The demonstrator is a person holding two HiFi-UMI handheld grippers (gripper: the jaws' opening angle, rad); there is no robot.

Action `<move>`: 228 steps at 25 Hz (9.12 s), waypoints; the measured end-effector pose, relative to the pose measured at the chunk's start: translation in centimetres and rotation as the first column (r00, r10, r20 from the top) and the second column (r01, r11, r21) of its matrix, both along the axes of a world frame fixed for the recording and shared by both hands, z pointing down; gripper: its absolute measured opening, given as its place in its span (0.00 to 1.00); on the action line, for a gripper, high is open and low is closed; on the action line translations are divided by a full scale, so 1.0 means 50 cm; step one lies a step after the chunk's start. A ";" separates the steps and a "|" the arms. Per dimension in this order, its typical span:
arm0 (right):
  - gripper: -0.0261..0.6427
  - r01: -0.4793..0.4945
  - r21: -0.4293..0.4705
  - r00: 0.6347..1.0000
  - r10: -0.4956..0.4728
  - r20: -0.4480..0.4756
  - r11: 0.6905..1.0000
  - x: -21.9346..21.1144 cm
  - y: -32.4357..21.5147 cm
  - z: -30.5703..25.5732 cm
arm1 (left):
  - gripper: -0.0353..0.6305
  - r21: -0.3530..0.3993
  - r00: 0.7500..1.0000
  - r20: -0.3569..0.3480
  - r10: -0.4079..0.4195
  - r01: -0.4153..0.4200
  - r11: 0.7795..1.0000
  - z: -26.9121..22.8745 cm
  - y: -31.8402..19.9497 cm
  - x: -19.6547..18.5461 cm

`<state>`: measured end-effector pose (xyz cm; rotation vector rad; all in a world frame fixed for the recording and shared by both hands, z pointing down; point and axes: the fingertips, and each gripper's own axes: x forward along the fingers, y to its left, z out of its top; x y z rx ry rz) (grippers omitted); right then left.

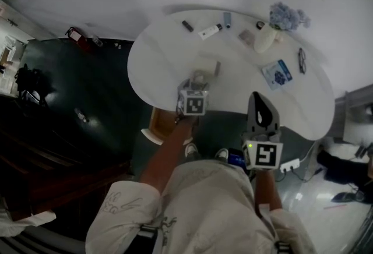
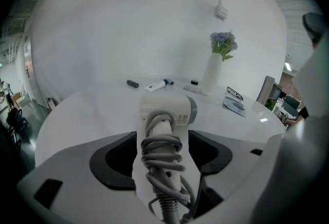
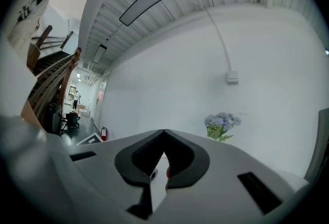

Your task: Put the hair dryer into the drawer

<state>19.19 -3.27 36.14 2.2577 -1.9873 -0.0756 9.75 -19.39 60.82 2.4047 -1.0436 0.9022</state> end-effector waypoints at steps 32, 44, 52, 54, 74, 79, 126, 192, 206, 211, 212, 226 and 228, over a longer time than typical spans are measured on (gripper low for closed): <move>0.04 -0.016 -0.036 1.000 0.015 -0.018 0.999 0.006 0.013 0.020 | 0.45 -0.153 0.985 0.157 -0.066 0.090 0.984 0.081 -0.025 -0.015; 0.04 0.039 -0.018 0.999 -0.039 -0.016 0.999 -0.015 -0.008 0.016 | 0.44 -0.161 0.985 0.083 -0.154 0.165 0.973 0.021 -0.011 -0.049; 0.04 0.117 0.004 0.993 -0.117 0.001 0.993 -0.060 -0.033 0.009 | 0.44 -0.157 0.978 0.022 -0.206 0.207 0.966 -0.027 0.009 -0.098; 0.04 0.138 0.008 0.990 -0.138 0.005 0.990 -0.070 -0.039 0.010 | 0.44 -0.151 0.976 0.005 -0.215 0.214 0.965 -0.039 0.015 -0.113; 0.04 0.341 0.037 0.939 -0.342 0.034 0.939 -0.214 -0.079 0.007 | 0.44 -0.119 0.919 -0.021 -0.395 0.390 0.913 -0.090 0.116 -0.330; 0.04 0.375 0.037 0.926 -0.376 0.035 0.926 -0.242 -0.080 0.009 | 0.44 -0.120 0.906 -0.008 -0.423 0.419 0.900 -0.086 0.163 -0.378; 0.04 0.380 -0.035 0.925 -0.378 0.042 0.925 -0.299 -0.105 0.050 | 0.44 -0.368 0.893 0.295 -0.339 0.434 0.823 0.208 0.297 -0.490; 0.04 0.293 -0.148 0.955 -0.298 -0.010 0.945 -0.277 -0.139 0.088 | 0.46 -0.604 0.930 0.317 -0.185 0.348 0.717 0.395 0.194 -0.384; 0.04 0.302 -0.135 0.952 -0.306 -0.013 0.944 -0.281 -0.144 0.083 | 0.46 -0.566 0.933 0.280 -0.225 0.350 0.746 0.376 0.178 -0.390; 0.04 0.308 -0.117 0.951 -0.311 -0.006 0.944 -0.285 -0.145 0.076 | 0.46 -0.540 0.939 0.236 -0.250 0.341 0.770 0.352 0.167 -0.391; 0.04 0.308 -0.117 0.950 -0.311 -0.005 0.944 -0.285 -0.145 0.076 | 0.46 -0.531 0.939 0.226 -0.258 0.341 0.776 0.345 0.163 -0.392; 0.04 0.310 -0.088 0.950 -0.311 0.001 0.947 -0.277 -0.138 0.064 | 0.46 -0.373 0.937 0.203 -0.286 0.344 0.862 0.192 0.165 -0.424; 0.04 0.306 -0.080 0.952 -0.307 0.001 0.949 -0.274 -0.135 0.059 | 0.46 -0.342 0.948 0.165 -0.272 0.314 0.886 0.164 0.161 -0.402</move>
